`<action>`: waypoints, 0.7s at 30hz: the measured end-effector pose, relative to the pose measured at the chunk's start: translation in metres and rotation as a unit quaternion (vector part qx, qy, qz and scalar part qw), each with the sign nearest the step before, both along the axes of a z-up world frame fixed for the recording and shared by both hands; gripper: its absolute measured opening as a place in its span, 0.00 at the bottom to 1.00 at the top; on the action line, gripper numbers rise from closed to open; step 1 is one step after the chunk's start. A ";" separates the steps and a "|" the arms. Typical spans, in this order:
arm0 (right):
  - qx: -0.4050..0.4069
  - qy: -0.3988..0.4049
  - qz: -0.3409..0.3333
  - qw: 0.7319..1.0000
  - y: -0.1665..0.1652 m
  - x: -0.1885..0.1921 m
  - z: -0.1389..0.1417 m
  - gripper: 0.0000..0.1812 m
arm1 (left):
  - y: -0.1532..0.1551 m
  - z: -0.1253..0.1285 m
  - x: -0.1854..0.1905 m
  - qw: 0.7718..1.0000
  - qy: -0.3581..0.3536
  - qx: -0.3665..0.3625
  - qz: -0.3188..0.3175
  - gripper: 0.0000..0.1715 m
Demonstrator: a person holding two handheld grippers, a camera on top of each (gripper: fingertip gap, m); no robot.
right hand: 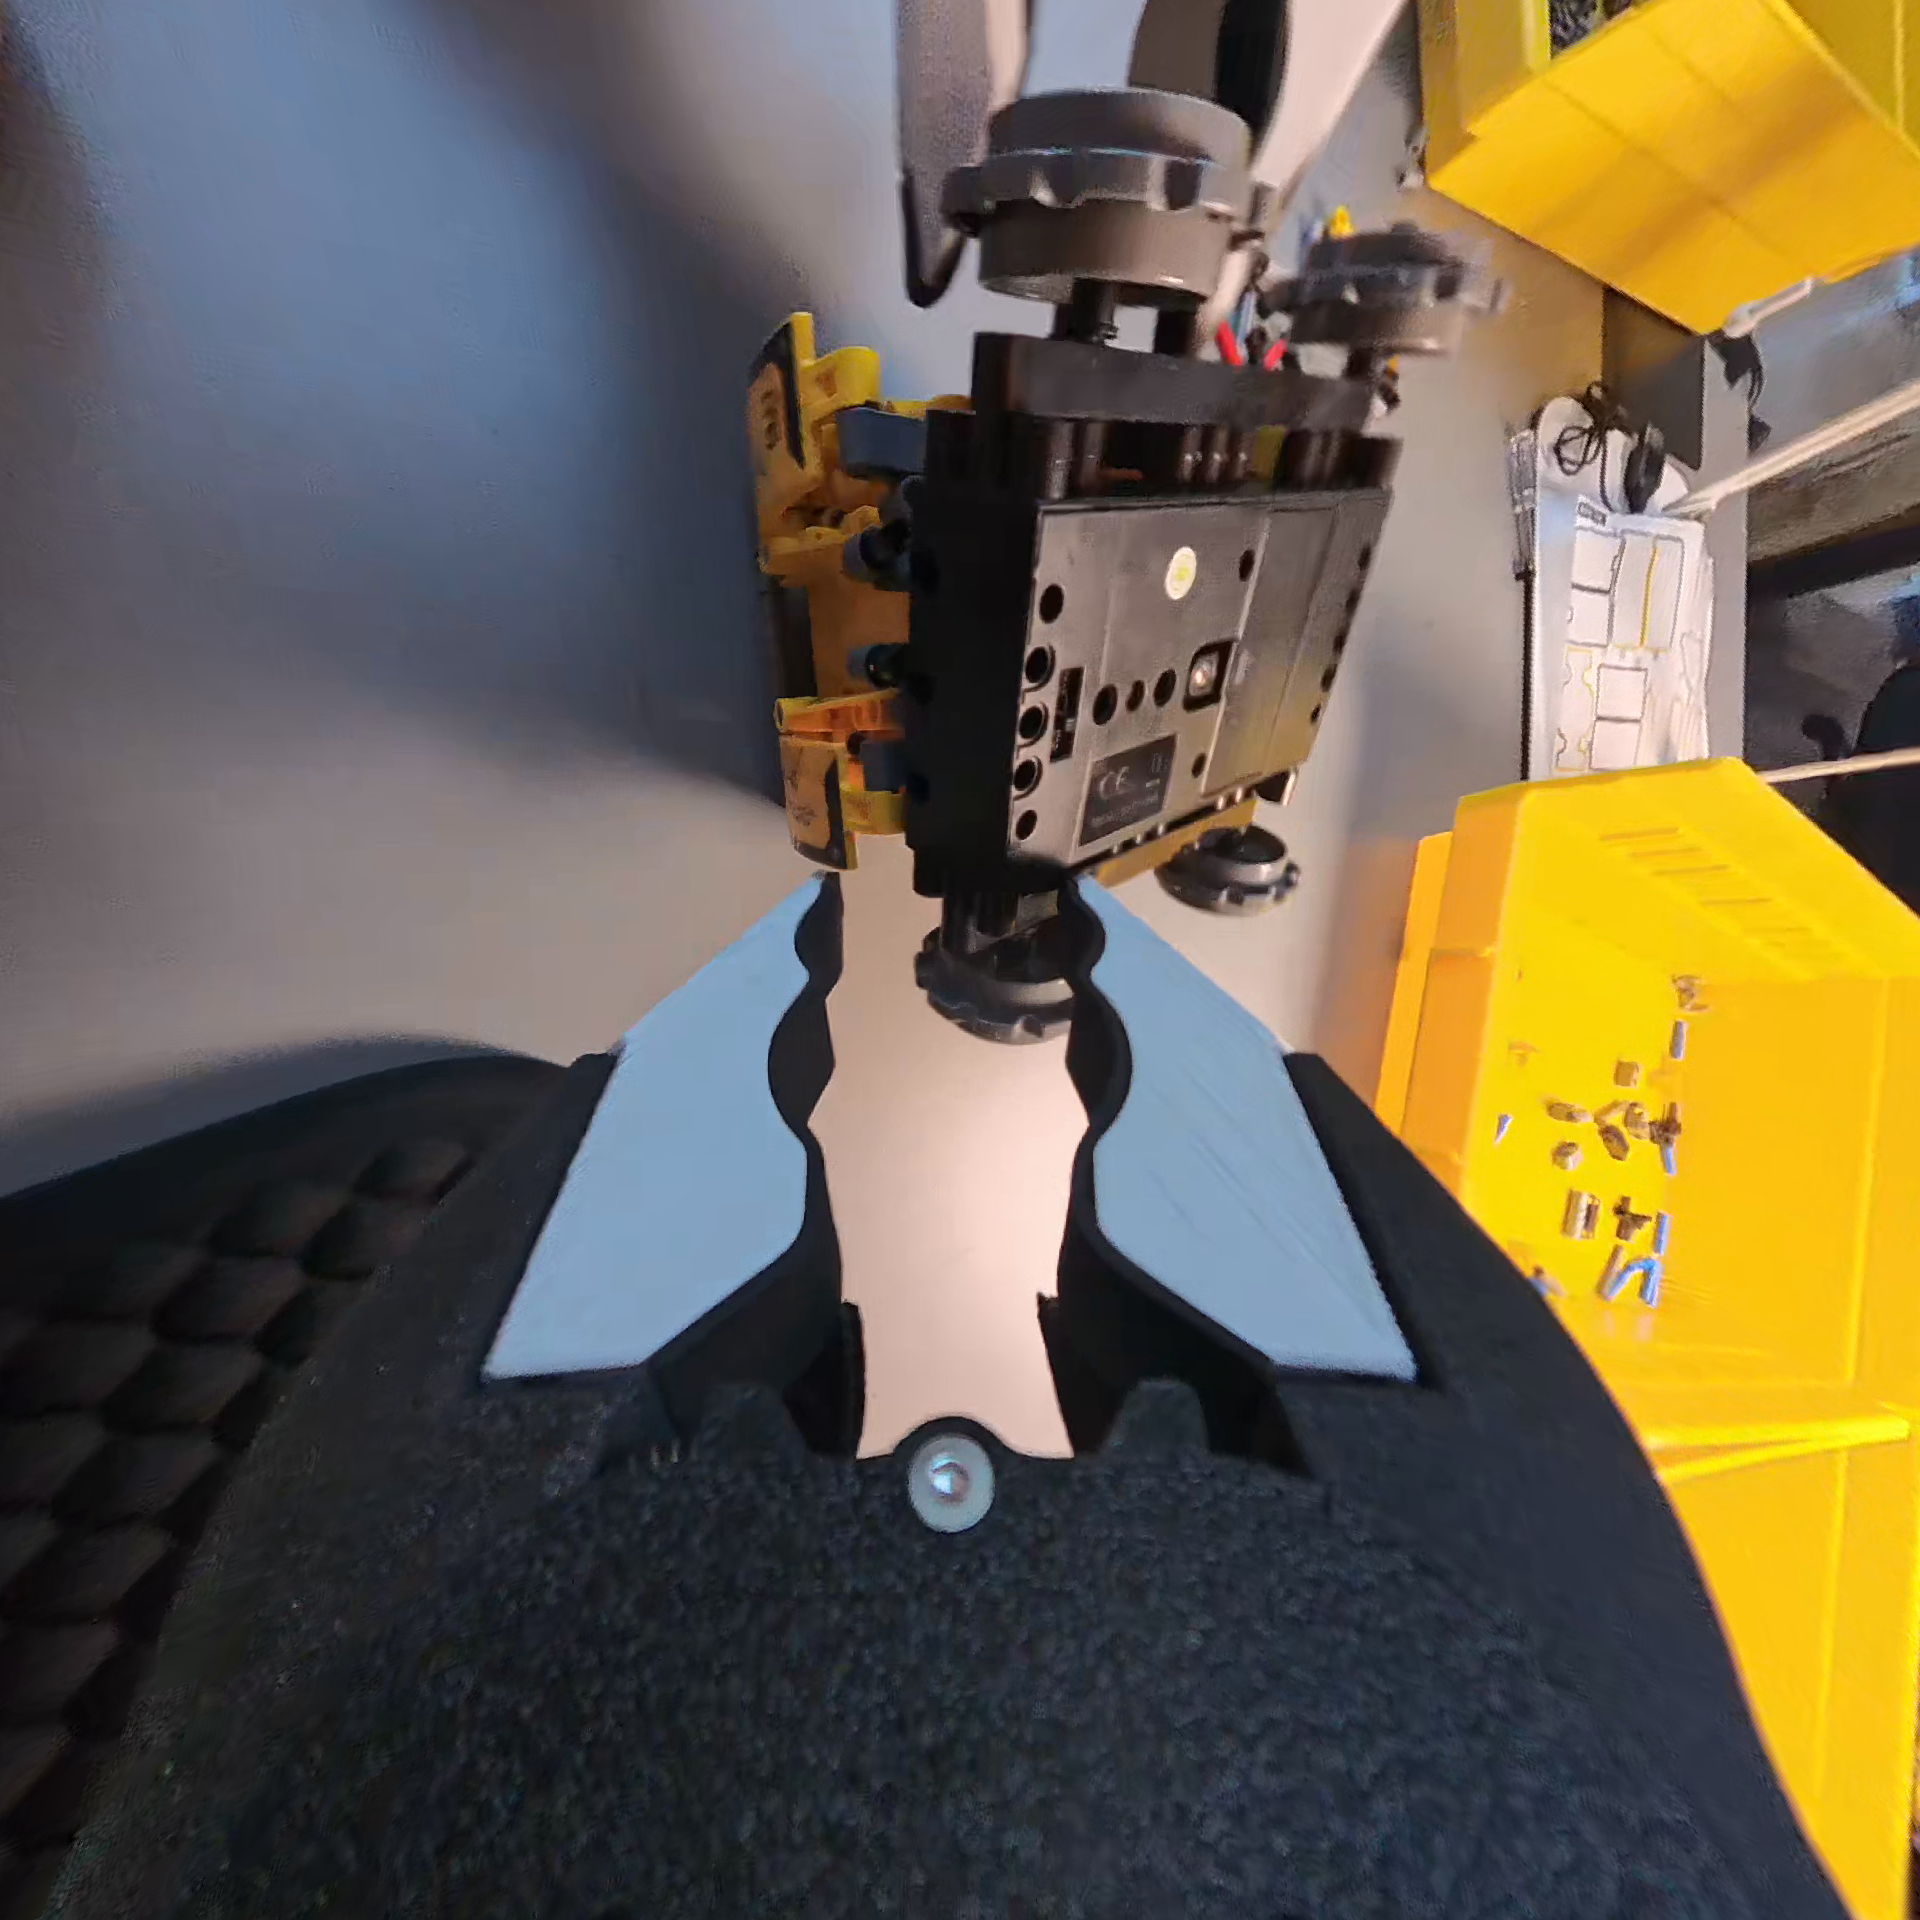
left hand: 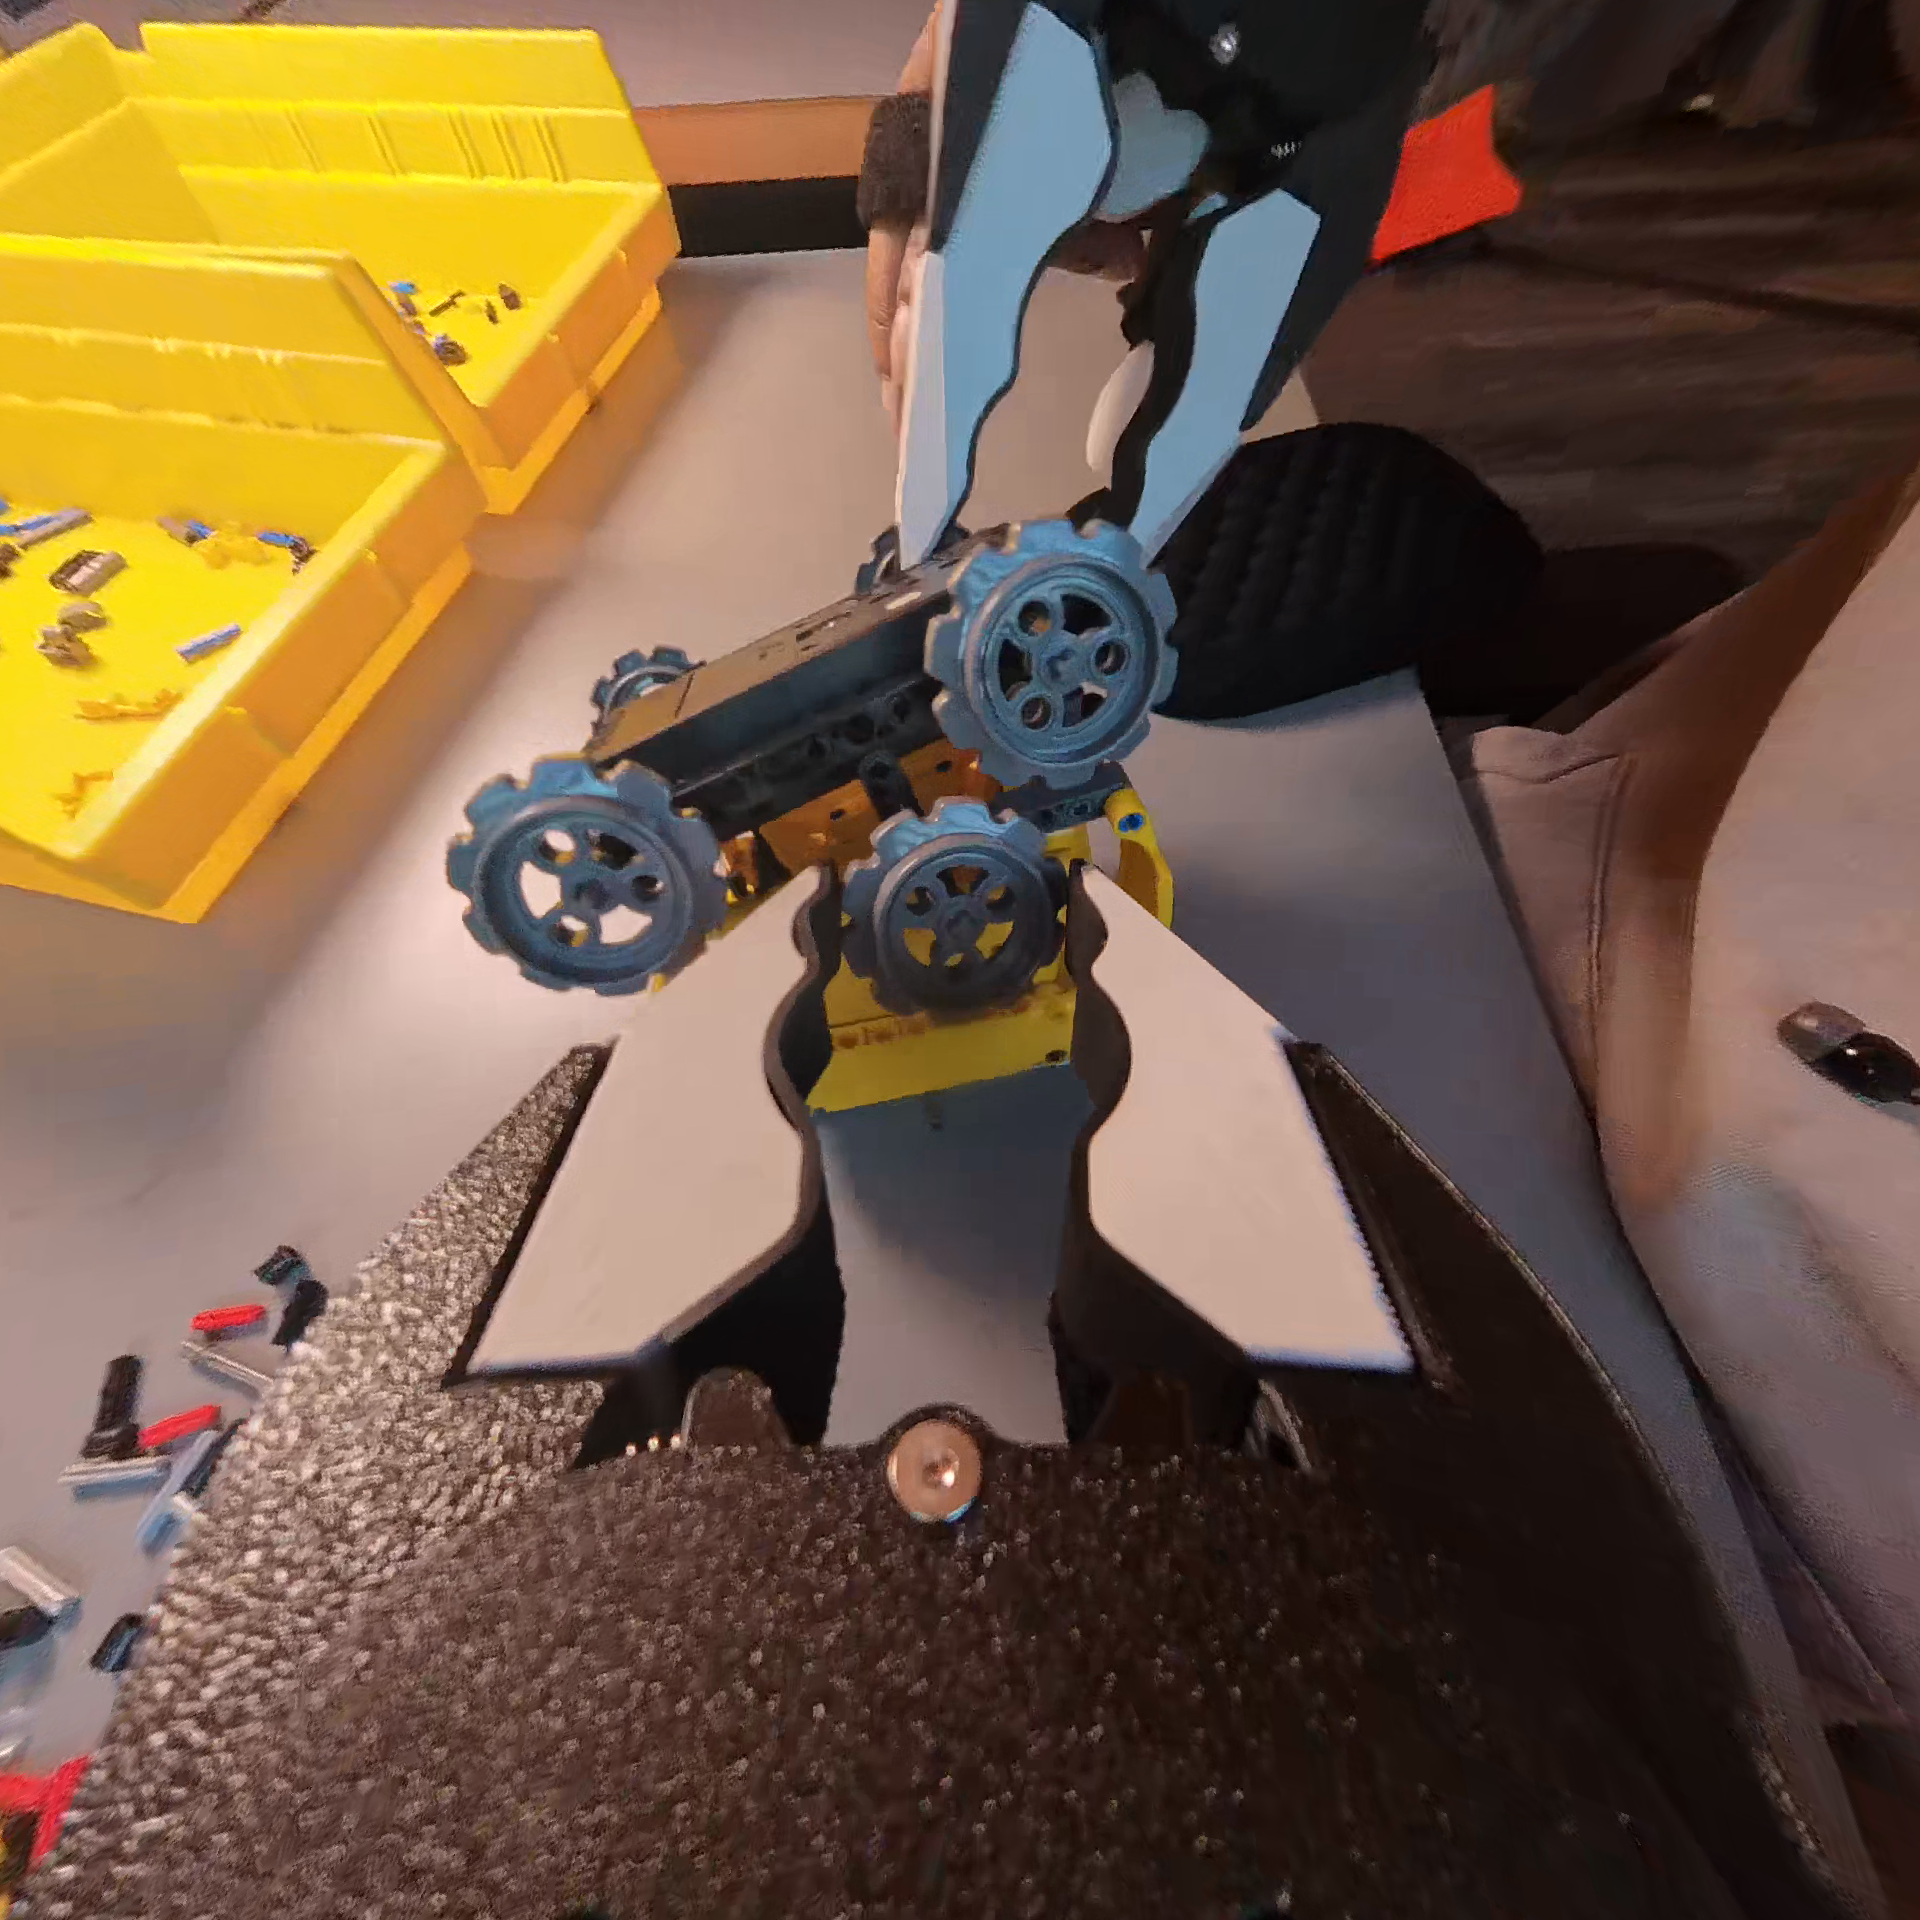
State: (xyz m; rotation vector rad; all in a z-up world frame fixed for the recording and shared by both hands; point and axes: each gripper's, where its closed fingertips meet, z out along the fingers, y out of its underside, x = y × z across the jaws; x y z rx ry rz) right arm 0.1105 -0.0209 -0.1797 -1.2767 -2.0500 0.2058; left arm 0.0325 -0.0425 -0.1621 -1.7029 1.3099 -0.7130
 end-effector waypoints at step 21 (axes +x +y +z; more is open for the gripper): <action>-0.109 0.182 0.015 0.977 -0.033 -0.067 0.089 0.28 | -0.024 0.037 -0.020 0.999 -0.044 -0.005 -0.022 0.24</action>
